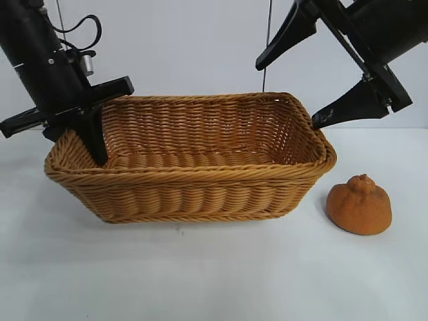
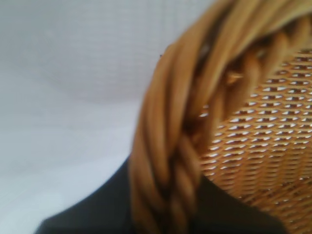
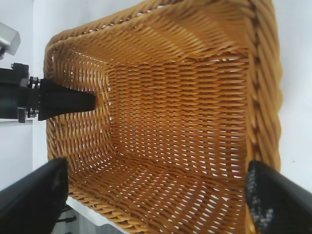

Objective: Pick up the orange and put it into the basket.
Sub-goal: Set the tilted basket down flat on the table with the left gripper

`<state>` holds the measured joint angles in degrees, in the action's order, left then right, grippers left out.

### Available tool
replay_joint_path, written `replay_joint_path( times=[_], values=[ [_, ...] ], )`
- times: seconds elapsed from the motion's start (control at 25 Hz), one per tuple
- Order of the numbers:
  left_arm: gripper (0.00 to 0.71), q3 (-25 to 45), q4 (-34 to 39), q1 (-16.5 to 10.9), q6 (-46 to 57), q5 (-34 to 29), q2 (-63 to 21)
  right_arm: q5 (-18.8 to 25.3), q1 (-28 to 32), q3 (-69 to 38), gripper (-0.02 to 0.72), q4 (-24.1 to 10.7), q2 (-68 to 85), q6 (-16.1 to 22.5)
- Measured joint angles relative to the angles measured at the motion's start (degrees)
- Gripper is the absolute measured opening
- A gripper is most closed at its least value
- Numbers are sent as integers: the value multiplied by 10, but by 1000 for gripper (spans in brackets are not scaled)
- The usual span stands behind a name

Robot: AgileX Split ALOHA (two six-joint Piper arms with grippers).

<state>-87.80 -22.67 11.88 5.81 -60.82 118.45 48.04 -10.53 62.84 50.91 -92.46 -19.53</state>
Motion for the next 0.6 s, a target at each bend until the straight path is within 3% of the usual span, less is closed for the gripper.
replay_joint_path(
  times=[0.44,0.52,0.6],
  values=[
    [96,1,7,-1,-4,39,65,7,0,0,674,0,0,1],
    [163,1,2,-1,-6,41,64,7,0,0,674,0,0,1],
    [313,1,-1,-1,-7,40,64,8,0,0,674,0,0,1]
  ],
)
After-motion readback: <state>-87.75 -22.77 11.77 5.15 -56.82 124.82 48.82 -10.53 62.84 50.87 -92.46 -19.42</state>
